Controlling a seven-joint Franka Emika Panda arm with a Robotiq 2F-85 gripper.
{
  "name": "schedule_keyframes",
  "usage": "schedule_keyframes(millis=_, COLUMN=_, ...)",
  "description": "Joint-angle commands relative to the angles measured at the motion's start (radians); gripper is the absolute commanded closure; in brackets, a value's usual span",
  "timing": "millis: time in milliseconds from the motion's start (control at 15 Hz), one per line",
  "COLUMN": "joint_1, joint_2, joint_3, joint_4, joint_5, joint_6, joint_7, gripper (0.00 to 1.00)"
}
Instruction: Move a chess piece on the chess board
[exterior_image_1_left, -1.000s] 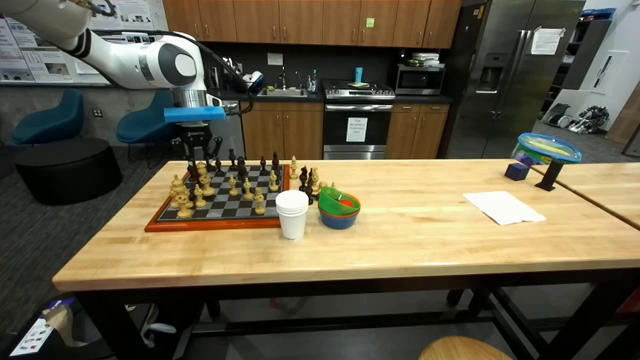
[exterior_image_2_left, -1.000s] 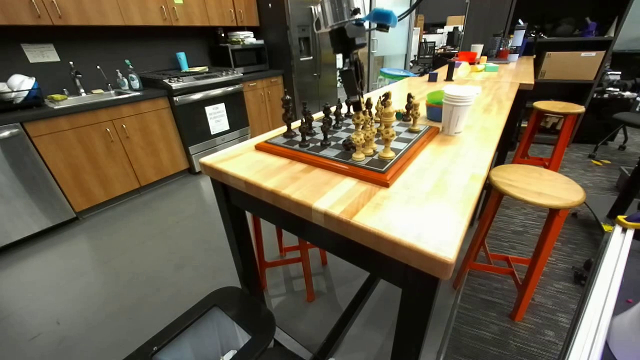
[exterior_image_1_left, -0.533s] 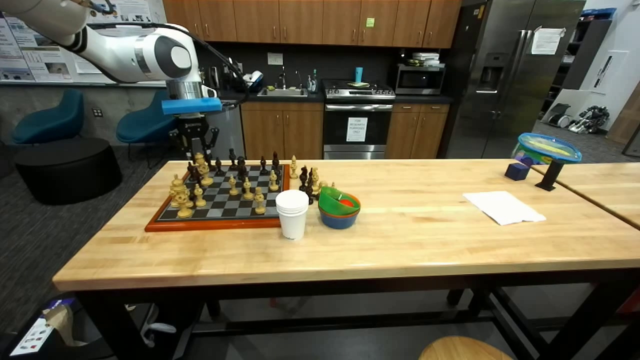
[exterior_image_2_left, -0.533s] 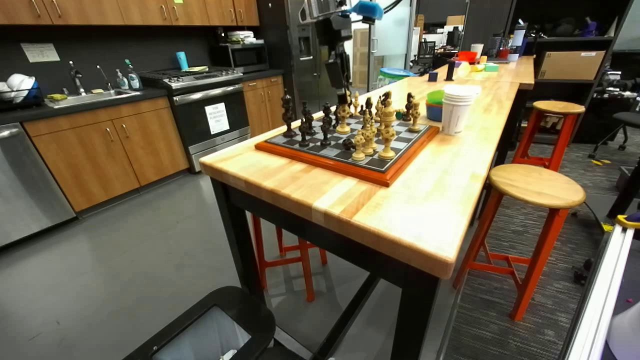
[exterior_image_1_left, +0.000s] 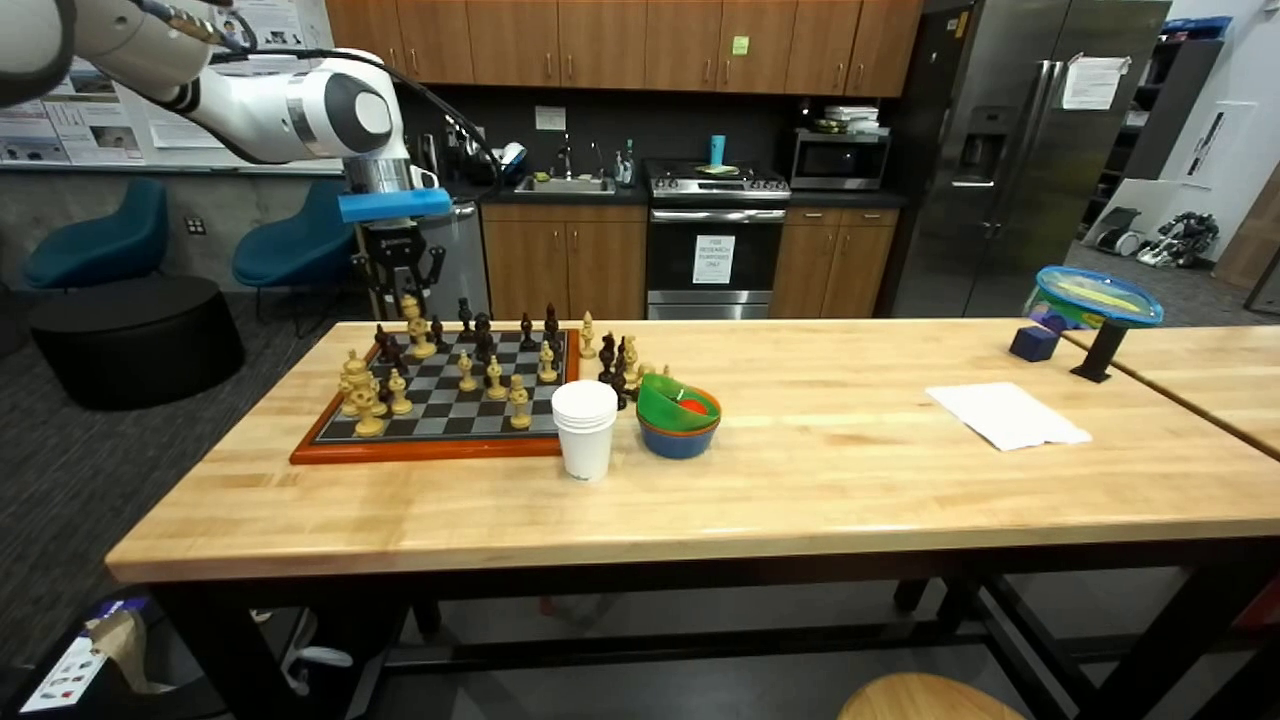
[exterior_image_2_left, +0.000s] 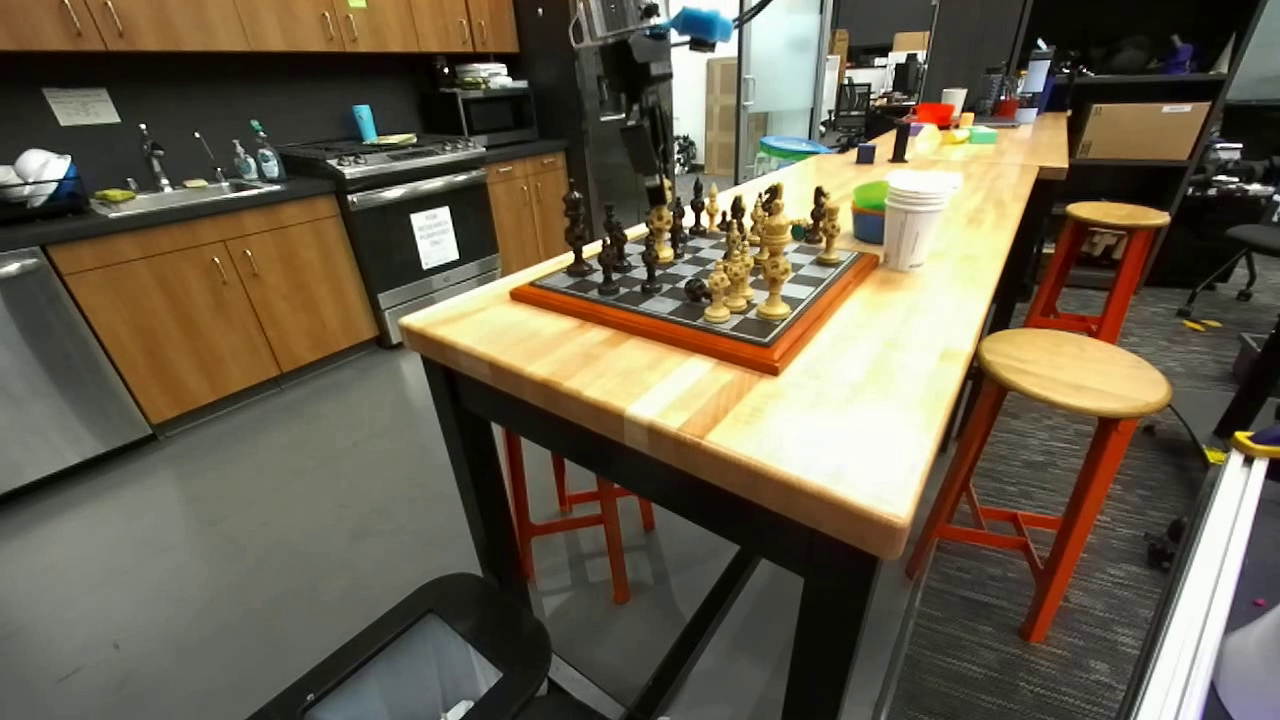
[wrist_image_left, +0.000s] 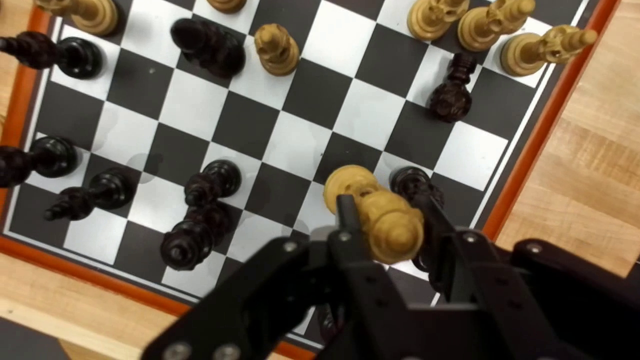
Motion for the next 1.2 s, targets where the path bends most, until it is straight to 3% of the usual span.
schedule_keyframes(millis=0, joint_1=-0.003, joint_2=0.072, joint_3=0.008, joint_4=0.116, joint_5=-0.026, joint_6=-0.051, joint_7=-0.011, gripper=0.92)
schedule_keyframes(millis=467, joint_1=-0.004, joint_2=0.160, joint_3=0.011, joint_4=0.237, joint_5=-0.024, joint_6=-0.098, joint_7=-0.017, gripper=0.92)
schedule_keyframes(millis=1133, joint_1=-0.008, joint_2=0.206, joint_3=0.012, joint_4=0.299, joint_5=-0.019, joint_6=-0.145, joint_7=-0.022, gripper=0.92)
